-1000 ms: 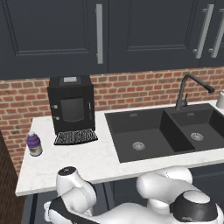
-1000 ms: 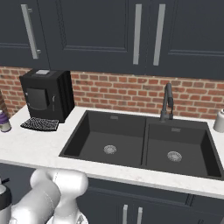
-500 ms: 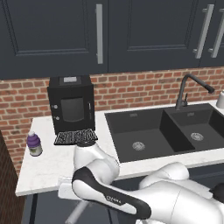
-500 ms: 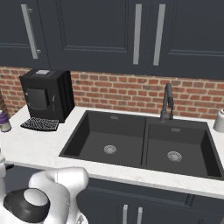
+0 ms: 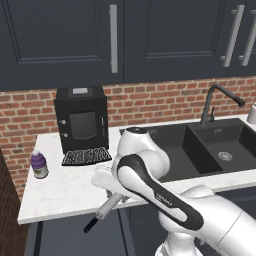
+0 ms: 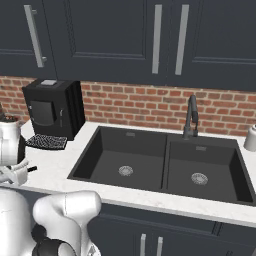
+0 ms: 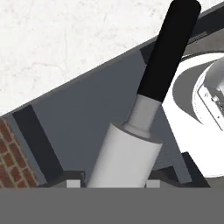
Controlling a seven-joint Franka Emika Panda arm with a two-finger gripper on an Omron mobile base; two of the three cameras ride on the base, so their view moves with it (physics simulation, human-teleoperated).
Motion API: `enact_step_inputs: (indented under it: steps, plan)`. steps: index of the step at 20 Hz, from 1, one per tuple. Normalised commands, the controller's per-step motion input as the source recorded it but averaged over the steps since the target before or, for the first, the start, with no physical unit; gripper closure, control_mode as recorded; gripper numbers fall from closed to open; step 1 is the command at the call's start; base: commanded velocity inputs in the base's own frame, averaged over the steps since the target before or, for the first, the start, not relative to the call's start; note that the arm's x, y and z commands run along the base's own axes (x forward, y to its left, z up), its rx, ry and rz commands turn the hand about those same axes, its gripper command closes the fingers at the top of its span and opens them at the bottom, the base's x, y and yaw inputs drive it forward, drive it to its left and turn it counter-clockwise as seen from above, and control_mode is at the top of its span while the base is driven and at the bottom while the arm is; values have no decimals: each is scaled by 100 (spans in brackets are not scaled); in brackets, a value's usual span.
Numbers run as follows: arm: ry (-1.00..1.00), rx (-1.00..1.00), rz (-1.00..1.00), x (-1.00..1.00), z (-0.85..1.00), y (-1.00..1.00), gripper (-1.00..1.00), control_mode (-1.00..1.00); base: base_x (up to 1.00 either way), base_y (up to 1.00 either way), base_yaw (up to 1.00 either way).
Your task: Pick the rolling pin from the drawer and place it on the counter.
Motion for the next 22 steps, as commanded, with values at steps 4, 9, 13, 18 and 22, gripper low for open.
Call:
enact_step_inputs:
  steps: [4,9,13,18,22]
  plan:
    - [0,4,-12,100,49,-52,100,-100,0,0,0]
    - [0,0,-3,100,7,-25,100,-100,0,0,0]
    - [0,-3,0,100,0,-9,100,-100,0,0,0]
    - [14,-4,-4,84,0,0,100,-100,0,0,0]
    - [22,-2,-1,68,-7,0,100,-100,0,0,0]
